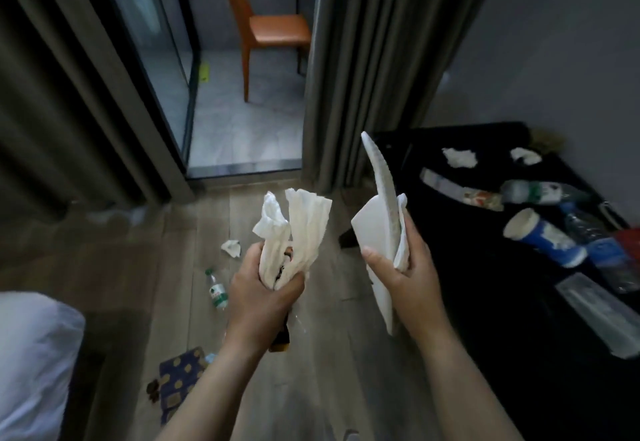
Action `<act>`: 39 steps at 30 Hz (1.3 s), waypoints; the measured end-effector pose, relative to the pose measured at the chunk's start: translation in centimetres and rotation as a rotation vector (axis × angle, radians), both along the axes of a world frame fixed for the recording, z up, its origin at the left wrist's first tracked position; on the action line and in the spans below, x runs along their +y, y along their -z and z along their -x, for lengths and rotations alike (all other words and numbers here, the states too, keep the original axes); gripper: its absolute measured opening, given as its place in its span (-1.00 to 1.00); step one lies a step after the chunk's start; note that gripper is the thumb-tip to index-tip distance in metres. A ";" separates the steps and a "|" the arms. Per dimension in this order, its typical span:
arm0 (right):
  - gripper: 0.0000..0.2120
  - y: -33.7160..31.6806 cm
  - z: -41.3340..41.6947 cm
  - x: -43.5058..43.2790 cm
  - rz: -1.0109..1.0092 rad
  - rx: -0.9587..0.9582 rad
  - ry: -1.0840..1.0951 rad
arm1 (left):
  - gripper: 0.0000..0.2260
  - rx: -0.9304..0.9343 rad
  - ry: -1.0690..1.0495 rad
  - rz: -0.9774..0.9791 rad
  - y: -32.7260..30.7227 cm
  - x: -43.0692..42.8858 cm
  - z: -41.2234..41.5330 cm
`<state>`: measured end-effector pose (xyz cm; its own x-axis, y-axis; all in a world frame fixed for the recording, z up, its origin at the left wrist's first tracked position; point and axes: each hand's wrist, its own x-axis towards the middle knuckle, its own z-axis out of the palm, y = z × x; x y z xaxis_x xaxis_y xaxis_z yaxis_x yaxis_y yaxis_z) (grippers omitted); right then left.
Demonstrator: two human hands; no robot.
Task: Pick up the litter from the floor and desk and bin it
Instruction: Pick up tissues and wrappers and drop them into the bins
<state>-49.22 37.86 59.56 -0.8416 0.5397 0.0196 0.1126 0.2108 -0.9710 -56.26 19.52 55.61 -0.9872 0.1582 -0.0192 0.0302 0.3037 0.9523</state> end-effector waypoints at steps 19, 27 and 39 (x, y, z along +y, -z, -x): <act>-0.26 -19.1 -31.6 -9.7 -0.013 0.260 0.866 | -0.60 0.253 0.936 -0.209 -19.8 3.0 -18.1; -0.29 -21.4 -57.3 -19.4 -0.147 0.307 1.266 | -0.63 0.312 1.388 -0.284 -22.7 2.9 -43.0; -0.29 -20.5 -86.1 -42.2 -0.335 0.293 1.943 | -0.60 0.210 2.130 -0.351 -22.6 -8.3 -79.9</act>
<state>36.85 -4.35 80.05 0.8085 0.5068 0.2991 0.2473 0.1686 -0.9541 23.69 11.20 78.21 0.6508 0.6959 0.3036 0.0781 -0.4591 0.8849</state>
